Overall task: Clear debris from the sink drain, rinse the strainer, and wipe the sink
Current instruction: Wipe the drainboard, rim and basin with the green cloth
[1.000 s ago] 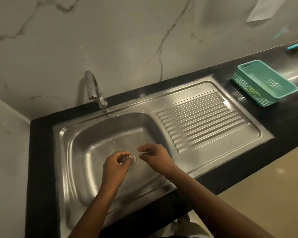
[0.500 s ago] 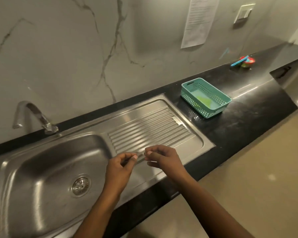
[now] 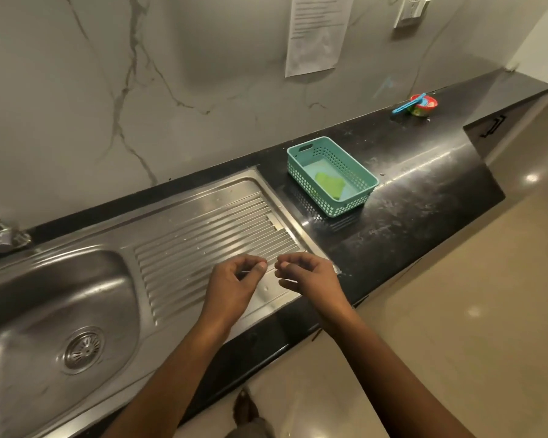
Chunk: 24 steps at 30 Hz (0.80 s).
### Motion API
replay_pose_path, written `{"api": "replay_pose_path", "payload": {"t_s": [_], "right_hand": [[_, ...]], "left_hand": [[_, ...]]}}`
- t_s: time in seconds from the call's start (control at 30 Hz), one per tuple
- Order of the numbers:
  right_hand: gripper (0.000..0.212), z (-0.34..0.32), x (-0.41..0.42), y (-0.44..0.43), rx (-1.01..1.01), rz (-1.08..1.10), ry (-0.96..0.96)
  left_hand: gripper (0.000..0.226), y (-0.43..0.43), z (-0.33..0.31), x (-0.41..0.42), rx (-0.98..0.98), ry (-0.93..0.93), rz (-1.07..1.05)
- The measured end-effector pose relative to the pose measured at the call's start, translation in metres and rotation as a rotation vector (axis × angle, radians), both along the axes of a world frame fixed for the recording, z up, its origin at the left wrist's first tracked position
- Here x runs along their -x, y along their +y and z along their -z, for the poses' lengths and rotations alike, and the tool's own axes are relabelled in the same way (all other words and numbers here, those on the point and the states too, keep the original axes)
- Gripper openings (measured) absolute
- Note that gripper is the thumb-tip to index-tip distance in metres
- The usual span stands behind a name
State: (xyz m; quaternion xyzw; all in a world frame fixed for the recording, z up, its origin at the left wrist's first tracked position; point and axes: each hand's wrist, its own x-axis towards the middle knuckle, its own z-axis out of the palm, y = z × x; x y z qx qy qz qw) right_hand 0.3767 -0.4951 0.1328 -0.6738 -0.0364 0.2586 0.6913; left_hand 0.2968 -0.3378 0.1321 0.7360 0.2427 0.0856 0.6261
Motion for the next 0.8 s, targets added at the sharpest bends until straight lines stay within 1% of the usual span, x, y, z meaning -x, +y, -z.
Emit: {"api": "replay_pose_path", "payload": {"t_s": [0.17, 0.37, 0.53, 0.6, 0.7, 0.8], "right_hand": [[0.018, -0.01, -0.044, 0.0, 0.02, 0.032, -0.002], [0.015, -0.02, -0.103, 0.0, 0.067, 0.016, -0.091], [0.015, -0.022, -0.176, -0.005, 0.141, 0.009, -0.187], [0.015, -0.021, -0.211, -0.007, 0.154, -0.014, -0.199], [0.015, -0.014, -0.262, -0.007, 0.244, -0.06, -0.257], [0.023, -0.001, -0.308, -0.006, 0.404, -0.13, -0.377]], "left_hand": [[0.014, 0.001, -0.008, -0.044, -0.029, -0.002, 0.021], [0.009, 0.004, -0.017, -0.085, -0.019, -0.014, 0.021], [0.009, -0.002, -0.02, -0.112, -0.032, -0.02, -0.005], [0.011, -0.008, -0.021, -0.125, -0.042, -0.015, -0.035], [0.011, -0.018, -0.022, -0.143, -0.027, 0.001, -0.108], [0.011, -0.03, -0.02, -0.159, -0.013, -0.01, -0.185]]}}
